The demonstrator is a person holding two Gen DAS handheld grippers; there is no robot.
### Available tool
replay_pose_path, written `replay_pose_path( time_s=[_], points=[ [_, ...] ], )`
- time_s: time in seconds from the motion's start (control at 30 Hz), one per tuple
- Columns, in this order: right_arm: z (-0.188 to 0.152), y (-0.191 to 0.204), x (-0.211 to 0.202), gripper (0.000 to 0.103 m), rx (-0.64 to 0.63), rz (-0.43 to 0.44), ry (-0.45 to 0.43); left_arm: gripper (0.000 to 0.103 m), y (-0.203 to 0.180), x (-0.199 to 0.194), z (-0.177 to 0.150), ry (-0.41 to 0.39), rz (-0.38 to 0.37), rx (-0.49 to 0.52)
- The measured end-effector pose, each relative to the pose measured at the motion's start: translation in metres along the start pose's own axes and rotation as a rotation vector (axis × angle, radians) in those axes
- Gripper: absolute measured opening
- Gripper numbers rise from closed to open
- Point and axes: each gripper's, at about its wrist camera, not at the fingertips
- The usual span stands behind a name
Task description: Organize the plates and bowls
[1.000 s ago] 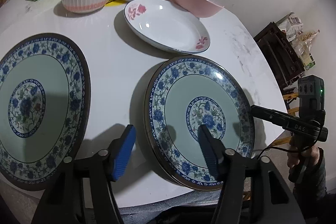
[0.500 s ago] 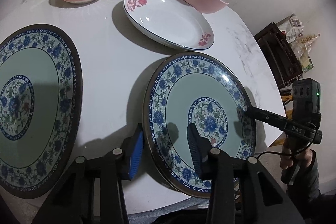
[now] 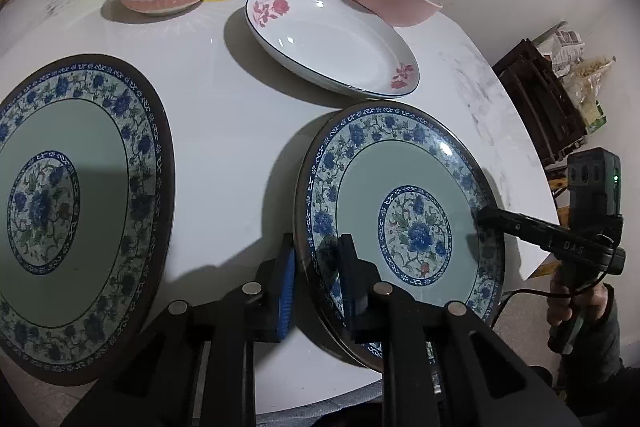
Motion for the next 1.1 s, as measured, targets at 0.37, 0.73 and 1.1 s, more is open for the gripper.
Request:
replay_pose_path(
  time_s=[0.37,0.73,1.1],
  points=[
    [0.001,0.009,0.004,0.015,0.008,-0.028,-0.002,0.017,-0.001,-0.005,0.0,0.005,0.04,0.004],
    [0.001,0.023,0.003,0.015,0.005,-0.024,-0.008,0.015,0.002,-0.023,0.002,-0.016,0.055,0.012],
    [0.015,0.058,0.009,0.015,-0.055,-0.008,-0.032,0.016,0.016,-0.049,0.01,-0.077,0.069,-0.019]
  ],
)
Point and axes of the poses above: each gripper's, at about its wrist camera, not at the fingertips, and x roughly the way its jaws point, y to its left, z to its top, and after that the axes turned 9 degrees about -y, right-handed
